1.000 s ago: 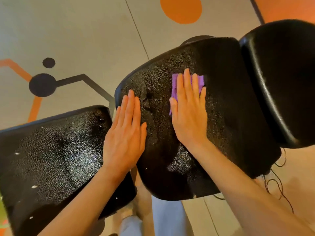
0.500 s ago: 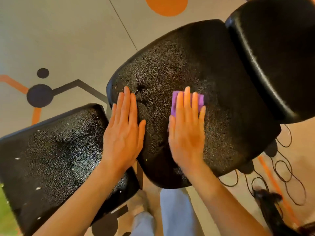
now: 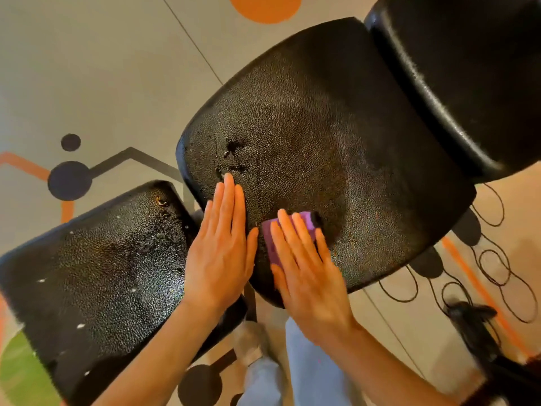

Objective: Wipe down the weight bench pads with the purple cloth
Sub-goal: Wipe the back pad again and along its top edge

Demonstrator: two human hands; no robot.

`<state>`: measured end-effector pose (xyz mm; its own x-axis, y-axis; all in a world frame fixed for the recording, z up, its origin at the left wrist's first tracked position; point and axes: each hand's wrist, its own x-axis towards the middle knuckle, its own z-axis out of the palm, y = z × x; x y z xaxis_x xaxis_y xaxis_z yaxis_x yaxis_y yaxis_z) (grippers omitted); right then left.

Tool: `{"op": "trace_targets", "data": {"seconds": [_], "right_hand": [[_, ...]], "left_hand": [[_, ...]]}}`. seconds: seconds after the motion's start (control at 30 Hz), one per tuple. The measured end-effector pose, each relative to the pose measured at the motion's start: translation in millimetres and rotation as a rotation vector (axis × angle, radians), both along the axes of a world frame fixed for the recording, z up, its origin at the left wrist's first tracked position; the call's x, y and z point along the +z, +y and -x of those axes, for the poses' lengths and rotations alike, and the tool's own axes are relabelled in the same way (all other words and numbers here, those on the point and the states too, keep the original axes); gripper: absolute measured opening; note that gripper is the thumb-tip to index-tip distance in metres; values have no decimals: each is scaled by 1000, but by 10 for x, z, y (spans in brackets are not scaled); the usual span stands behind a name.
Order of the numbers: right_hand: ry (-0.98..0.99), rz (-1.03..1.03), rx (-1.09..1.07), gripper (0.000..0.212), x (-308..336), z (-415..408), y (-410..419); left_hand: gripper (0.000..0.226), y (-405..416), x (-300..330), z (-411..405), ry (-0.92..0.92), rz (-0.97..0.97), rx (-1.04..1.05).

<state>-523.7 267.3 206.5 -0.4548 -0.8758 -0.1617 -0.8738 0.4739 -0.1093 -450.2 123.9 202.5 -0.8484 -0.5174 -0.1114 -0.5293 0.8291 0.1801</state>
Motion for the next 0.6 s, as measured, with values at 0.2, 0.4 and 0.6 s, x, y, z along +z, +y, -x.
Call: {"op": "trace_targets", "data": {"seconds": [0.2, 0.4, 0.6], "right_hand": [[147, 40, -565, 57, 122, 959, -99], [42, -39, 33, 60, 42, 119, 283], [160, -2, -621, 58, 173, 624, 339]], "left_hand": [[66, 3, 15, -7, 11, 3, -10], [66, 0, 18, -12, 27, -10, -5], [66, 17, -1, -9, 1, 9, -13]]}}
